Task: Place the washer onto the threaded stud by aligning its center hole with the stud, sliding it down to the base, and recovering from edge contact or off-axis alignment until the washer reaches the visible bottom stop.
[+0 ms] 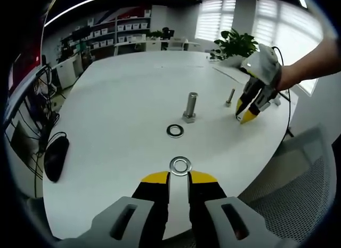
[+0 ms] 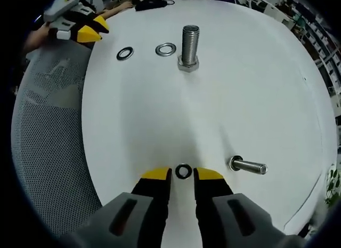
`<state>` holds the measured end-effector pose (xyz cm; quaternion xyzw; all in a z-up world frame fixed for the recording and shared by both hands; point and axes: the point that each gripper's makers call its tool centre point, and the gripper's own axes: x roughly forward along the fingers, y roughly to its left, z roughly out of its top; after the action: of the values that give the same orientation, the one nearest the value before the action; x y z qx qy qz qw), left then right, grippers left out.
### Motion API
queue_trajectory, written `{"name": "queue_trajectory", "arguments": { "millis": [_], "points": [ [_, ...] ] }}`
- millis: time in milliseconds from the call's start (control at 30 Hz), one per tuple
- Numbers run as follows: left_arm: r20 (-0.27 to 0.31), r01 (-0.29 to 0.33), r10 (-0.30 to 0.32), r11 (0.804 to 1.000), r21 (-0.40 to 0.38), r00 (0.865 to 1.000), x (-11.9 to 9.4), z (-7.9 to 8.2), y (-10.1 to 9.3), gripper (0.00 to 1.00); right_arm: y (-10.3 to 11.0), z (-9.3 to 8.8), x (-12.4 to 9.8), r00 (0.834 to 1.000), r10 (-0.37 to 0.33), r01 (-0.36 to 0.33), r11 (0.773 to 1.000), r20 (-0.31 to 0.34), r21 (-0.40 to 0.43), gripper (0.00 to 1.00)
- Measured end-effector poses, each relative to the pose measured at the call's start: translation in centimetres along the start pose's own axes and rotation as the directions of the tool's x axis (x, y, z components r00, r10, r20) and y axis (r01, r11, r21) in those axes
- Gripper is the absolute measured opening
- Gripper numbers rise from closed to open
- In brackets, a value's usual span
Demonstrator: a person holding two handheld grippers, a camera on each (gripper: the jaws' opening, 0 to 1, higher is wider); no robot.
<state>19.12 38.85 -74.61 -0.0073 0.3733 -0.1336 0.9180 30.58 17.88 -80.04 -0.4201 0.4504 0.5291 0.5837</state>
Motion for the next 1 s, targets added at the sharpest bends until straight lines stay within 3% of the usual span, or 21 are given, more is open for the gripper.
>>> {"name": "queue_trajectory", "arguments": {
  "millis": [267, 333, 400, 633, 867, 1000],
  "points": [
    [0.003, 0.002, -0.002, 1.0, 0.001, 1.0, -0.04, 0.01, 0.01, 0.1, 0.57, 0.03, -0.05, 0.999, 0.025, -0.026, 1.0, -0.029, -0.006, 0.25],
    [0.004, 0.002, -0.002, 1.0, 0.001, 1.0, -0.07, 0.04, -0.02, 0.1, 0.49, 0.01, -0.05, 1.0, 0.014, -0.015, 0.999, -0.026, -0.05, 0.24],
    [0.004, 0.001, -0.001, 1.0, 0.001, 1.0, -0.07, 0.03, -0.01, 0.1, 0.41, -0.05, -0.09, 1.0, 0.014, -0.014, 1.0, -0.024, -0.019, 0.23],
    [0.002, 0.002, -0.002, 1.0, 0.003, 1.0, -0.05, 0.02, -0.03, 0.1, 0.03, -0.25, -0.02, 1.0, 0.006, -0.006, 0.999, -0.018, -0.031, 0.16],
    [0.005, 0.002, -0.002, 1.0, 0.002, 1.0, -0.09, 0.08, -0.04, 0.1, 0.08, -0.16, -0.03, 1.0, -0.001, 0.0, 0.999, -0.018, -0.035, 0.15],
    [0.004, 0.002, -0.002, 1.0, 0.002, 1.0, -0.11, 0.07, -0.09, 0.1, 0.29, -0.04, 0.06, 0.998, -0.018, 0.013, 0.998, -0.065, -0.068, 0.15]
  ]
}}
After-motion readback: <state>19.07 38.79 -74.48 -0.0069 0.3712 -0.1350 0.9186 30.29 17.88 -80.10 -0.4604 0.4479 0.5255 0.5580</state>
